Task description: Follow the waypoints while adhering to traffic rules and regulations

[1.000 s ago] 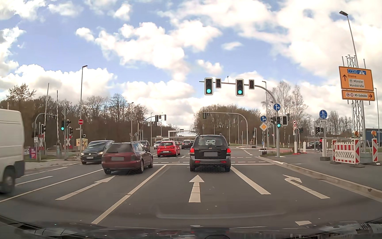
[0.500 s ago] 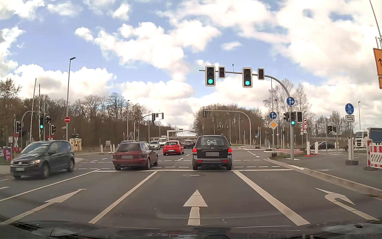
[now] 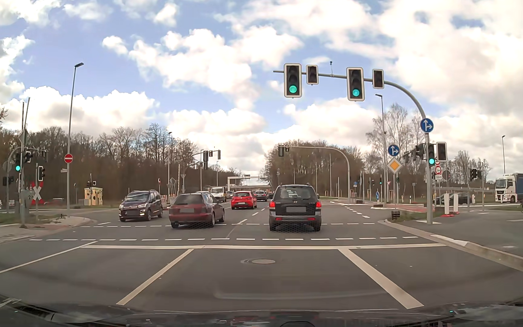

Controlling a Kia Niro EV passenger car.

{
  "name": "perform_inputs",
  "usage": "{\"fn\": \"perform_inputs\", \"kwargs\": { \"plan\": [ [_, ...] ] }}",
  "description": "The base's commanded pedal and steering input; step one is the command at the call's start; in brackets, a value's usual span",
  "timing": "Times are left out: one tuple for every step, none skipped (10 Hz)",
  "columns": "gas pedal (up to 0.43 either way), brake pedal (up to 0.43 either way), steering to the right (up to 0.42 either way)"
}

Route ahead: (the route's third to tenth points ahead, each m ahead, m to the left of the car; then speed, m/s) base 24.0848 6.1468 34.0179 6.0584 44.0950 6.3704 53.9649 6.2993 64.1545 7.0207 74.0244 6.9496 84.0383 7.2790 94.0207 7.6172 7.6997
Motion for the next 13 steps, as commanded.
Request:
{"fn": "perform_inputs", "kwargs": {
  "plan": [
    [0.220, 0.000, 0.001],
    [0.220, 0.000, 0.002],
    [0.220, 0.000, 0.002],
    [0.220, 0.000, 0.002],
    [0.220, 0.000, 0.002],
    [0.220, 0.000, 0.003],
    [0.220, 0.000, 0.006],
    [0.220, 0.000, 0.010],
    [0.220, 0.000, 0.016],
    [0.220, 0.000, 0.020],
    [0.220, 0.000, 0.021],
    [0.228, 0.000, 0.021],
    [0.319, 0.000, 0.021]
  ]
}}
